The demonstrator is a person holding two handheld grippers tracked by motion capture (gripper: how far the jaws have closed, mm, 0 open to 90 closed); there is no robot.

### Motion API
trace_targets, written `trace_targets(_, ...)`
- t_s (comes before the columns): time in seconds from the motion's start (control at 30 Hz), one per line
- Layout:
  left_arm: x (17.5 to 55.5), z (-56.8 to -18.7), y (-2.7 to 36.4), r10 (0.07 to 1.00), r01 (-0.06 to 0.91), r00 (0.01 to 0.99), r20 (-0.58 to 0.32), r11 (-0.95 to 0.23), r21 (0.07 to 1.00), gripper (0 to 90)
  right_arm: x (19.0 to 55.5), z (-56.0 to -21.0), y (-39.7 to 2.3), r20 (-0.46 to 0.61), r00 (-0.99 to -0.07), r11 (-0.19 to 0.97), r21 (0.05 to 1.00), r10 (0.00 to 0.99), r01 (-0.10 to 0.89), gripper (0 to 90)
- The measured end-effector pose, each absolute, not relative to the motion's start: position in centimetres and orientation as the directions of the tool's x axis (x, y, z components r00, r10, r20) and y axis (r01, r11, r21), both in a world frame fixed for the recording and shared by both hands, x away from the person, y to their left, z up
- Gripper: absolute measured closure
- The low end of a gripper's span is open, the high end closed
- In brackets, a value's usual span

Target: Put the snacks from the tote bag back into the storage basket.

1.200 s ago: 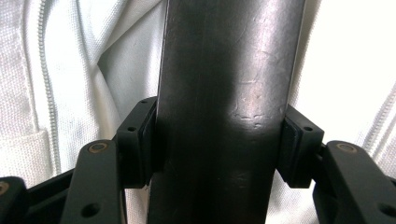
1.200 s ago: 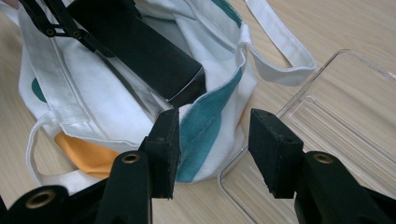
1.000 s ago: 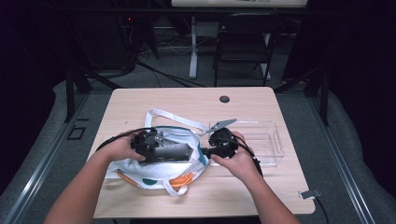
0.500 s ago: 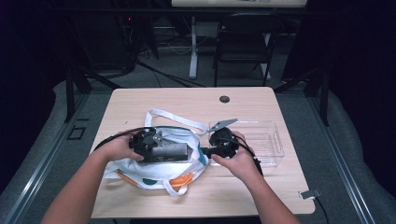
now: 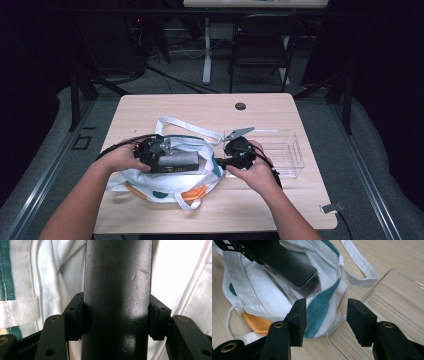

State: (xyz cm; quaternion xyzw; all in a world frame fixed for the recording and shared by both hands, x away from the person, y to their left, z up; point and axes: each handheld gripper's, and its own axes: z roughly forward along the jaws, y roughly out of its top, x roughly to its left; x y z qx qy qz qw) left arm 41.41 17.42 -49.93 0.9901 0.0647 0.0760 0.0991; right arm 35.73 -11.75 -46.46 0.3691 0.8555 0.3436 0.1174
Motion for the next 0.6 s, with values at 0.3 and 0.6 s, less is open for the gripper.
trace_targets(0.3,41.1,-49.1,17.7,0.143,0.111,0.979,0.143,-0.971,0.211,43.0,35.7,-46.4,-11.9,0.051,-0.698,0.489,0.677,0.715,0.55,49.7)
trace_targets(0.6,41.0,-48.6,18.0,0.153,0.119,0.979,0.138,-0.967,0.225,43.1,35.8,-46.5,-11.9,0.053,-0.699,0.491,0.674,0.713,0.552,49.7)
